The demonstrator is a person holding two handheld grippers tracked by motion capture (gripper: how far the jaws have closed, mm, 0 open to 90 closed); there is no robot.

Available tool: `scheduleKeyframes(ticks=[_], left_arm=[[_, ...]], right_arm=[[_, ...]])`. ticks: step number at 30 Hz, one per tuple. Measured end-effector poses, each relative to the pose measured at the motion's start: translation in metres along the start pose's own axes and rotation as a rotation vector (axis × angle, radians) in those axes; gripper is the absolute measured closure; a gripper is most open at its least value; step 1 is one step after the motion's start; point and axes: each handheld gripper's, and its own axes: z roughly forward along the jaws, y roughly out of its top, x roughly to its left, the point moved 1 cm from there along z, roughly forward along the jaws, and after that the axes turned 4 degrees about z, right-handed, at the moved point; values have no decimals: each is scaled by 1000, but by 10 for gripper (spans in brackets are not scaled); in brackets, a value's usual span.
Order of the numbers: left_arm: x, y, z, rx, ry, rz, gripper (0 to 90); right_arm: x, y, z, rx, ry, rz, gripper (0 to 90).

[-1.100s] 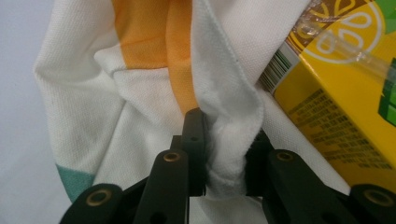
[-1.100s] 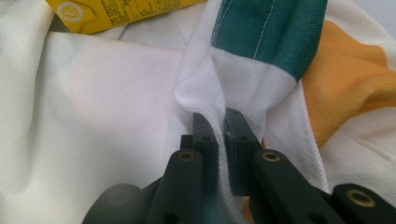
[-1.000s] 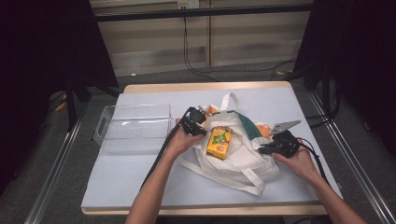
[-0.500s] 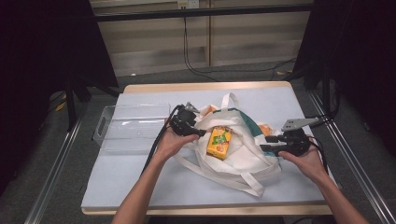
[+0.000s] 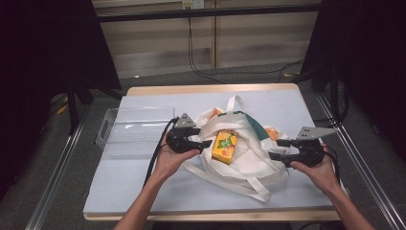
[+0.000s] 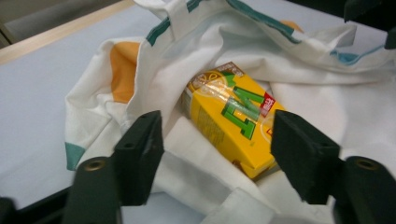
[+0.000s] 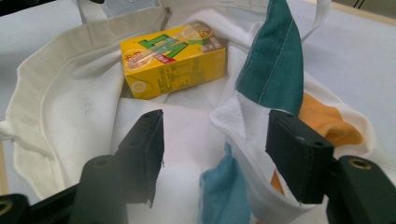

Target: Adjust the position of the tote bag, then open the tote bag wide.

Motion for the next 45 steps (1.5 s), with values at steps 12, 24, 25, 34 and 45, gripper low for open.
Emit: scheduleKeyframes(ticks=[12, 24, 25, 34, 45], left_arm=[[-23, -9, 19, -44, -58, -7, 312], [-31, -14, 30, -25, -47, 0, 277], [-33, -14, 31, -36, -51, -5, 264], [-41, -19, 44, -30, -30, -1, 193], [-45, -22, 60, 5, -9, -6, 131]], right_arm=[[20, -14, -20, -106, -49, 12, 247], [35, -40, -42, -172, -82, 52, 188], [34, -40, -41, -173, -70, 57, 187], [33, -42, -35, -147, -48, 41, 184], [35, -42, -30, -146, -41, 34, 169]])
